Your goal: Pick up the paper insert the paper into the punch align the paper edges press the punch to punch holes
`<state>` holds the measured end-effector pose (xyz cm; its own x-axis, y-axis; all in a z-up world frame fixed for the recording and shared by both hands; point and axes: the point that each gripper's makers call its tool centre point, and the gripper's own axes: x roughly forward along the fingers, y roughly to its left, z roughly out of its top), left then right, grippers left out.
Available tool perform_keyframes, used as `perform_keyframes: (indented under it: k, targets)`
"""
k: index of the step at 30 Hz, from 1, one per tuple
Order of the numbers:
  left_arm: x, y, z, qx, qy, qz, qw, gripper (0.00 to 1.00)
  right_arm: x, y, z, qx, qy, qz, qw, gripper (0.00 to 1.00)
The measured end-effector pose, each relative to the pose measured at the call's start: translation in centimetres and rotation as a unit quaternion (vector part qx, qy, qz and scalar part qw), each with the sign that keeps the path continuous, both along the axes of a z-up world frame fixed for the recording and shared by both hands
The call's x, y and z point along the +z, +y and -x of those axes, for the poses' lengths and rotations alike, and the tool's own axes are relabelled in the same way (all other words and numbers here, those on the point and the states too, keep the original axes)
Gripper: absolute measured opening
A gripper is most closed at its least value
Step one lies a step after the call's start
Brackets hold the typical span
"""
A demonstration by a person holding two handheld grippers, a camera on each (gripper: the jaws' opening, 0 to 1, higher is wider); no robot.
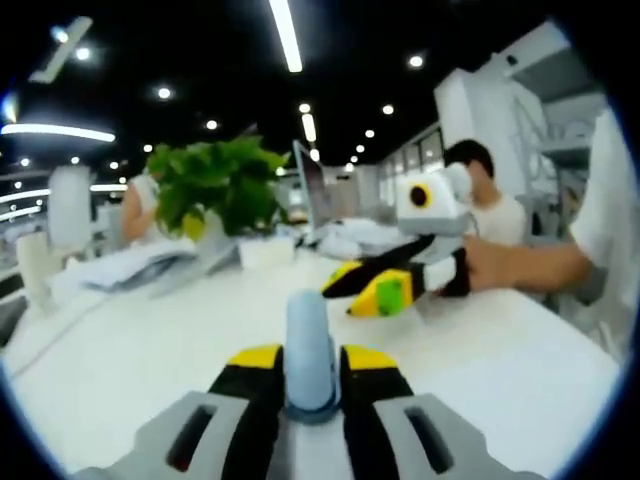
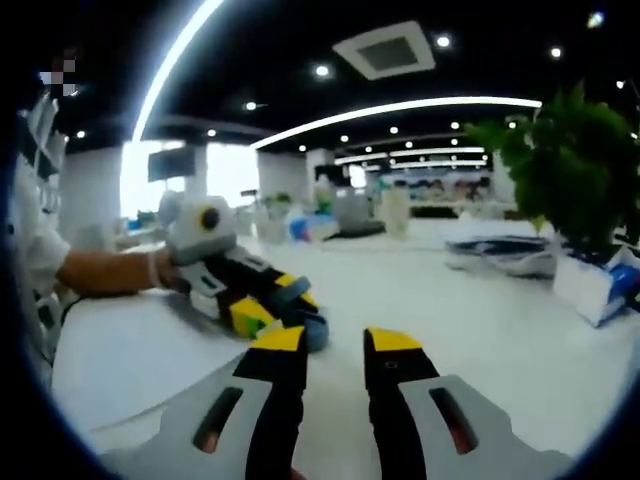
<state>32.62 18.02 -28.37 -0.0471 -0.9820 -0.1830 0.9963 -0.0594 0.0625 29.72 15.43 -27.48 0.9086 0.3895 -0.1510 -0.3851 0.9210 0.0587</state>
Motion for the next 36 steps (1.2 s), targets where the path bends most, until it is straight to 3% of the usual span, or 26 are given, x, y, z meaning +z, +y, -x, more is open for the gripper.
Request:
perform_keyframes:
  k: [36]
  targets:
    - [-0.07, -0.04, 0.03, 0.0, 0.004, -0.001, 1.0, 0.24, 0.71, 0.47, 0.32, 0.019, -0.025, 0.008, 0.9995, 0.08]
